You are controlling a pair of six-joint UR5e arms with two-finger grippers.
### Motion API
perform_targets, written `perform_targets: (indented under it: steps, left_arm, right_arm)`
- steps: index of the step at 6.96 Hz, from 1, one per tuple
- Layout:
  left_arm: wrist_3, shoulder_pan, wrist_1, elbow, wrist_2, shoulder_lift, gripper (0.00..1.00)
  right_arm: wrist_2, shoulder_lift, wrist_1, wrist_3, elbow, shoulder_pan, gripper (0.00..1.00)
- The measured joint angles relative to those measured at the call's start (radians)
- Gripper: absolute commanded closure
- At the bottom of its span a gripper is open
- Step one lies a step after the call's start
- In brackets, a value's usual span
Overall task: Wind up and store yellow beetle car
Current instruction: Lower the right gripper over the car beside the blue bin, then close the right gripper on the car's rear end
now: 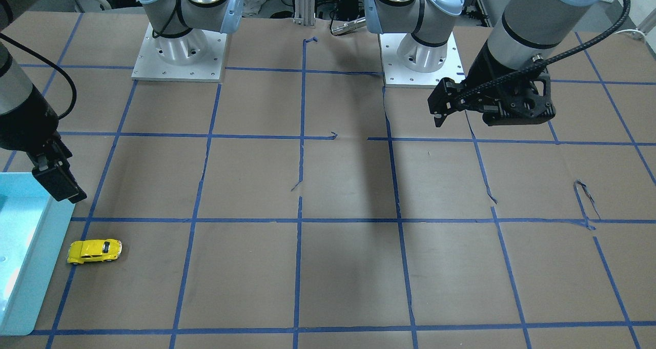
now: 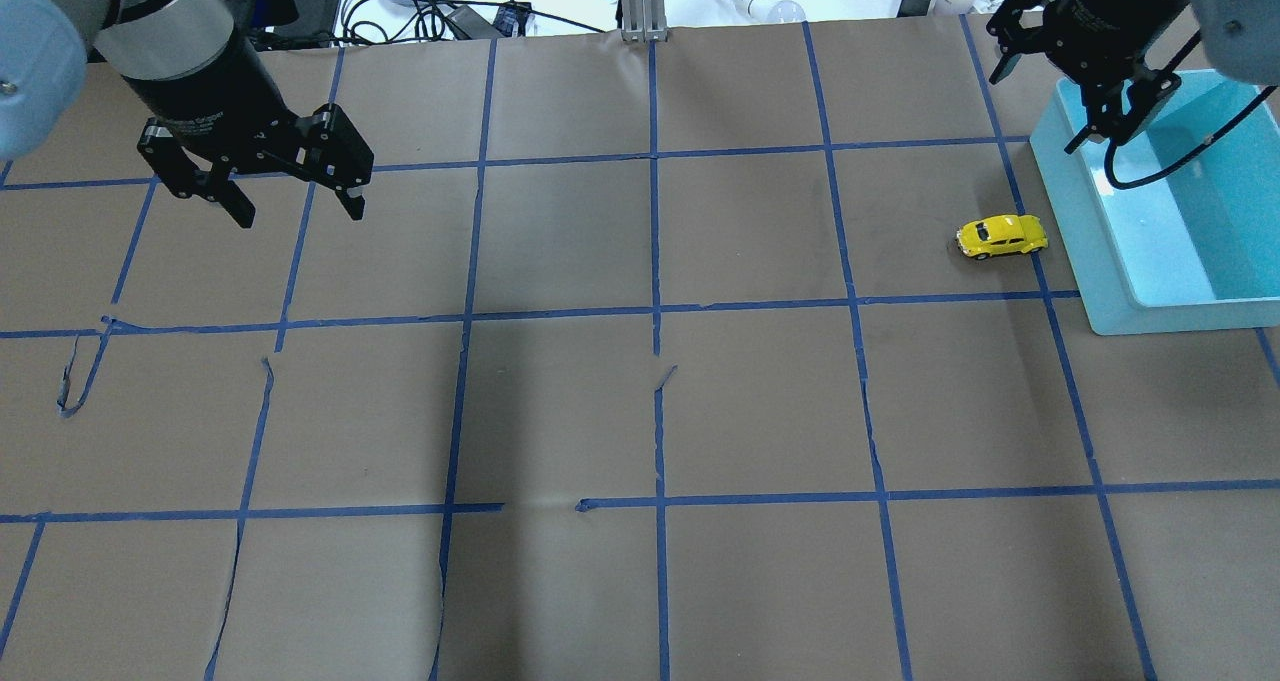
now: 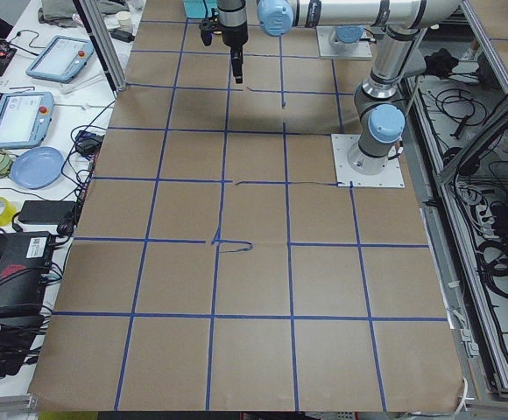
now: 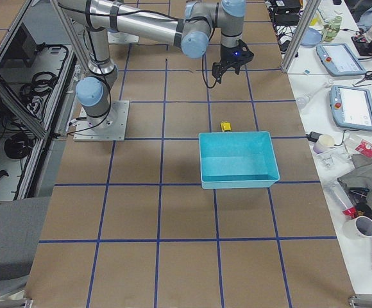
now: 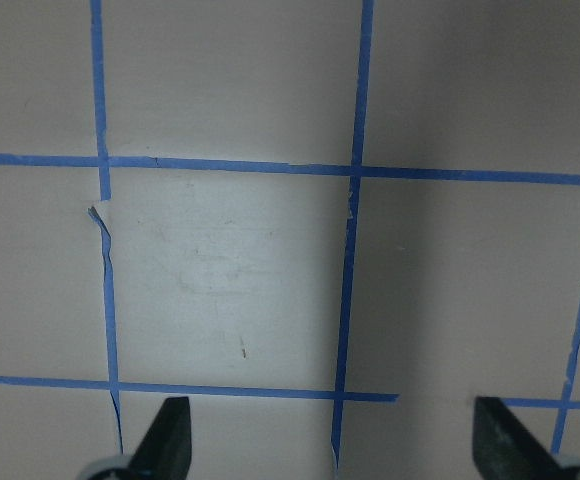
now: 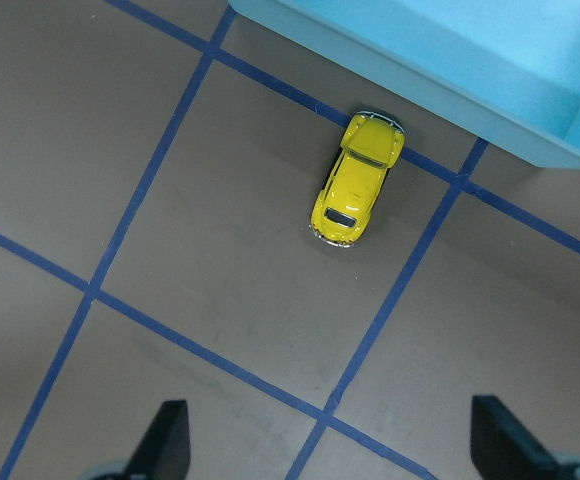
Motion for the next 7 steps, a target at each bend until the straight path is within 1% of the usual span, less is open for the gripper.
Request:
perform_targets:
  steps: [1, 2, 3, 4, 5, 6, 7]
  left_arm:
    - [0.000, -0.007, 0.000, -0.004, 0.000, 0.003, 0.00]
    - [0.000, -0.012, 0.000, -0.007, 0.000, 0.005, 0.00]
    - [0.001, -0.014, 0.002, -0.007, 0.000, 0.006, 0.00]
    - [0.001, -0.014, 0.006, -0.008, -0.001, 0.005, 0.00]
    - [0.002, -0.015, 0.013, -0.009, -0.001, 0.004, 0.00]
    - [0.002, -0.015, 0.026, -0.014, 0.000, 0.002, 0.00]
    - [0.002, -0.015, 0.041, -0.024, 0.001, 0.004, 0.00]
  right_arm:
    - [0.000, 0.045, -0.019, 0.088, 0.004, -0.010, 0.00]
    - [-0.008, 0.083, -0.040, 0.138, 0.016, -0.025, 0.06]
    - [-0.016, 0.118, -0.076, 0.166, 0.037, -0.047, 0.07]
    - [-0.020, 0.160, -0.144, 0.190, 0.070, -0.064, 0.10]
    - [-0.025, 0.202, -0.220, 0.215, 0.099, -0.071, 0.11]
    - [-0.028, 0.234, -0.260, 0.237, 0.117, -0.074, 0.10]
    - [-0.028, 0.250, -0.274, 0.246, 0.124, -0.075, 0.09]
